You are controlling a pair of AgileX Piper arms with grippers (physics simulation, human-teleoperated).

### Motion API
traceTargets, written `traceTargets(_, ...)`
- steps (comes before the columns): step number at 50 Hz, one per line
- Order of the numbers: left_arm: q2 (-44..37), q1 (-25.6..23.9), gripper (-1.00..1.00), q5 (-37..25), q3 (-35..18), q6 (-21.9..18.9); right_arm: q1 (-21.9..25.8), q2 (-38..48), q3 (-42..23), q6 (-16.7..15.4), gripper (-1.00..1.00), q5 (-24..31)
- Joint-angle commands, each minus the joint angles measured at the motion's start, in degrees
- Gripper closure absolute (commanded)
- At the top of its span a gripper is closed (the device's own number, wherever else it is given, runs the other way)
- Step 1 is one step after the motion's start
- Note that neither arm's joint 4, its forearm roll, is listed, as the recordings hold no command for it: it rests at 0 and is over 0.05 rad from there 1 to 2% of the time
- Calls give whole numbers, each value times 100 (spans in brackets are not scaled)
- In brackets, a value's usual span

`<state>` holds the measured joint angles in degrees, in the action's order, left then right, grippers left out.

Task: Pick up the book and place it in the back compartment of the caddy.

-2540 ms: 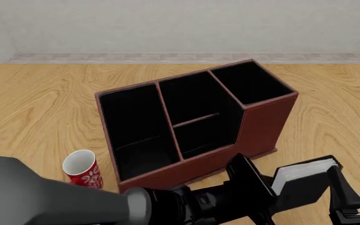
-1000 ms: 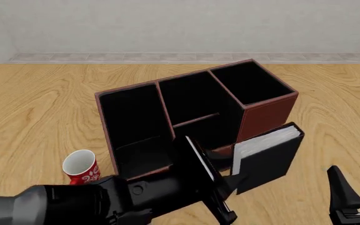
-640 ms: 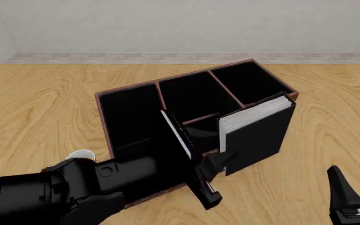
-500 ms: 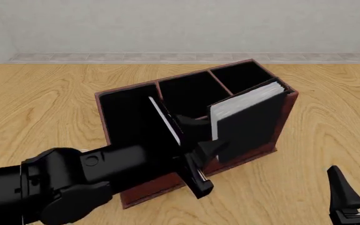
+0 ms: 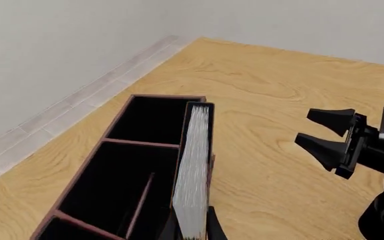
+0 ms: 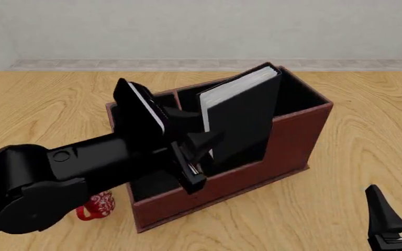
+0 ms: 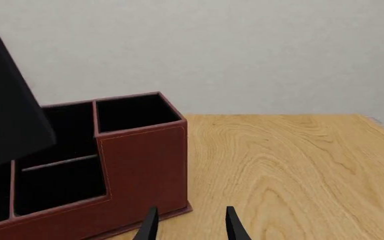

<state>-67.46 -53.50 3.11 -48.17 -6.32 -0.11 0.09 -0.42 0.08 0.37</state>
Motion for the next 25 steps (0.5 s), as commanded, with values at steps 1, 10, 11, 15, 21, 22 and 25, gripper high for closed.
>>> traceTargets(1,46,299,100,-28,92,-90,-1,0,0,2,-100,0)
traceTargets(10,-154,426,100,238,264,-3,0,0,0,0,-100,0)
traceTargets(11,-217,436,100,298,294,2,0,0,0,0,-100,0)
traceTargets(15,-395,499,100,416,305,-10,0,0,0,0,-100,2)
traceTargets(21,-625,515,100,445,224,-8,0,0,0,-1,-100,0)
traceTargets(22,-667,511,100,465,223,-28,1,0,0,-1,-100,-1)
traceTargets(25,-720,509,100,465,184,-15,-1,0,0,1,-100,1)
